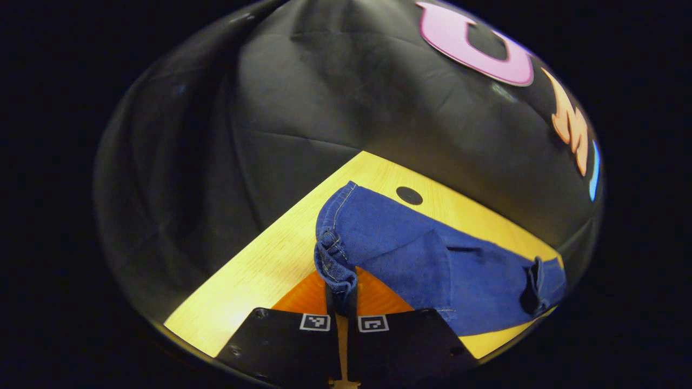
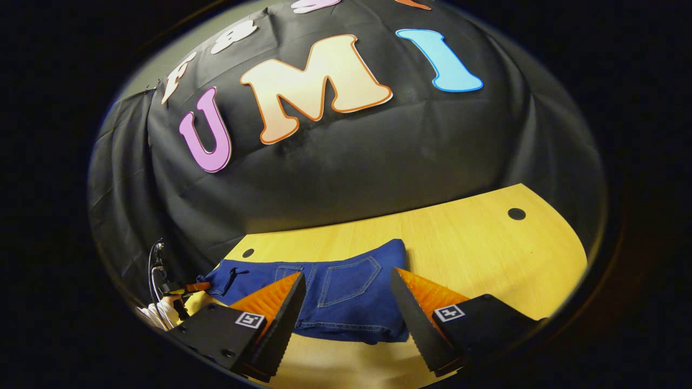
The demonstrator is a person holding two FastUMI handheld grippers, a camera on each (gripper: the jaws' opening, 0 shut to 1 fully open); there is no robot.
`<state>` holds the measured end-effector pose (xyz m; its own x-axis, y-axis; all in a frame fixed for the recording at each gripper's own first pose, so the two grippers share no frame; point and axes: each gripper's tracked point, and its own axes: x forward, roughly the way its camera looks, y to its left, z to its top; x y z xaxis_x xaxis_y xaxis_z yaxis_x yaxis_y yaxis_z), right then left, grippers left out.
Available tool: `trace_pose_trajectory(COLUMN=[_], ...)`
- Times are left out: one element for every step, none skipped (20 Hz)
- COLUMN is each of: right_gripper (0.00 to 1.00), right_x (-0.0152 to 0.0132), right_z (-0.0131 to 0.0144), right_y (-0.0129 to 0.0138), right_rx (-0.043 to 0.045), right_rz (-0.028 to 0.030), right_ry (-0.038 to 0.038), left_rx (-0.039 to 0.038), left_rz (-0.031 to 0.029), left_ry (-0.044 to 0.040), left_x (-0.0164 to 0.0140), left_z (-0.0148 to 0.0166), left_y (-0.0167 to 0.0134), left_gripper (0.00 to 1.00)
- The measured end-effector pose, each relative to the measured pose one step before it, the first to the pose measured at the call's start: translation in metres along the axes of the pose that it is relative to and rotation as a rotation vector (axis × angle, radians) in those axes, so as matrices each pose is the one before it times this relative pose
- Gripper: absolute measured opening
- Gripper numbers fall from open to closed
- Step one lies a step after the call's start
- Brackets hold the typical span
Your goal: Grasp the waist and the cuffs of the jeans and fold them to make the two legs overlap; first hold the waist and fold one-third of the jeans toward the cuffs, then hold the cuffs and fold the remaining one-third in the same direction to finish folding.
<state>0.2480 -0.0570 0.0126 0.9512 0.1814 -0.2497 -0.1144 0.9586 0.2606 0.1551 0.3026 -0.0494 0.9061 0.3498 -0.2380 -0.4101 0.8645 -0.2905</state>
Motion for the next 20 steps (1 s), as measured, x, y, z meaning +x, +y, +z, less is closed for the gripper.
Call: trace_pose_trajectory(right_gripper=[0.93,0.93,0.93,0.93,0.98,0.98,0.97,0.98,0.98,0.98,0.98,0.98,0.98,0.97,0.97,0.97,0.98,0.93,0.97,0.97], right_x=[-0.00601,-0.00608,-0.00713,-0.00724,-0.00594,-0.00574,-0.00589,-0.00525,-0.00495,-0.00532,-0.00534,-0.00486,-0.00588,-0.00606,-0.00542,-0.00443,-0.00399,-0.00372,-0.00526,-0.00349], right_z=[0.00204,0.00273,0.00315,0.00379,0.00417,0.00437,0.00411,0.00440,0.00484,0.00544,0.00512,0.00355,0.00505,0.00402,0.00398,0.00329,0.00308,0.00238,0.00248,0.00228], right_y=[-0.00704,-0.00716,-0.00900,-0.00780,-0.00772,-0.00815,-0.00758,-0.00718,-0.00739,-0.00791,-0.00852,-0.01006,-0.01070,-0.00975,-0.00949,-0.00974,-0.01120,-0.01273,-0.00926,-0.00889], right_rx=[0.00305,0.00183,0.00158,0.00134,0.00100,0.00207,0.00430,0.00688,0.00654,0.00562,0.00287,-0.00035,0.00180,0.01022,0.01573,0.01168,0.00560,0.00016,-0.00493,-0.00762], right_rz=[-0.01283,-0.01348,-0.01509,-0.01553,-0.01376,-0.01291,-0.00960,-0.00768,-0.00511,-0.00706,-0.00590,-0.01049,-0.00797,-0.00455,-0.00005,0.00069,-0.00520,-0.00506,0.00144,0.00021], right_ry=[-0.00181,-0.00045,-0.00290,-0.00564,-0.00587,-0.00832,-0.00938,-0.00825,-0.00872,-0.01002,-0.00983,-0.01067,-0.00936,-0.00730,-0.00420,-0.00420,-0.00432,0.00024,-0.00037,-0.00210], left_rx=[-0.03631,-0.02210,-0.00758,0.00195,0.00544,0.00464,0.00859,0.01781,0.02624,0.03395,0.02625,0.02531,0.01383,0.01096,0.01118,0.01953,0.02274,0.01370,0.00282,-0.00195], left_rz=[-0.01024,-0.01309,-0.02815,-0.02409,-0.03407,-0.04300,-0.04116,-0.03267,-0.02392,-0.02166,-0.02059,-0.02814,-0.02375,-0.03307,-0.02391,-0.02169,-0.01981,-0.02005,-0.02185,-0.02615], left_ry=[-0.01552,-0.00900,-0.00494,-0.00299,-0.00576,-0.01339,-0.00596,0.00186,0.00501,0.00299,0.00070,-0.00558,-0.00869,-0.00768,0.00204,0.00184,0.00650,0.00929,0.01143,0.01320], left_x=[-0.00175,-0.00259,-0.00448,-0.00409,-0.00915,-0.00850,-0.00876,-0.00209,-0.00266,-0.00077,-0.00026,-0.00299,-0.00180,0.00207,0.00180,0.00260,0.00523,0.00374,0.00661,0.00909], left_z=[0.00317,0.00263,0.00366,0.00235,0.00636,0.00665,0.00316,0.00519,0.00150,0.00298,0.00232,0.00534,0.00548,0.00538,0.00145,0.00035,-0.00003,-0.00259,-0.00194,-0.00345], left_y=[-0.00279,-0.00206,-0.00570,-0.00227,-0.00945,-0.01350,-0.02722,-0.02989,-0.02571,-0.02848,-0.02318,-0.03018,-0.02360,-0.02683,-0.02119,-0.02255,-0.02338,-0.02287,-0.02500,-0.02506], left_gripper=[0.03,0.05,0.01,0.01,0.01,0.01,0.01,0.01,0.01,0.01,0.01,0.01,0.01,0.01,0.01,0.01,0.01,0.01,0.01,0.01])
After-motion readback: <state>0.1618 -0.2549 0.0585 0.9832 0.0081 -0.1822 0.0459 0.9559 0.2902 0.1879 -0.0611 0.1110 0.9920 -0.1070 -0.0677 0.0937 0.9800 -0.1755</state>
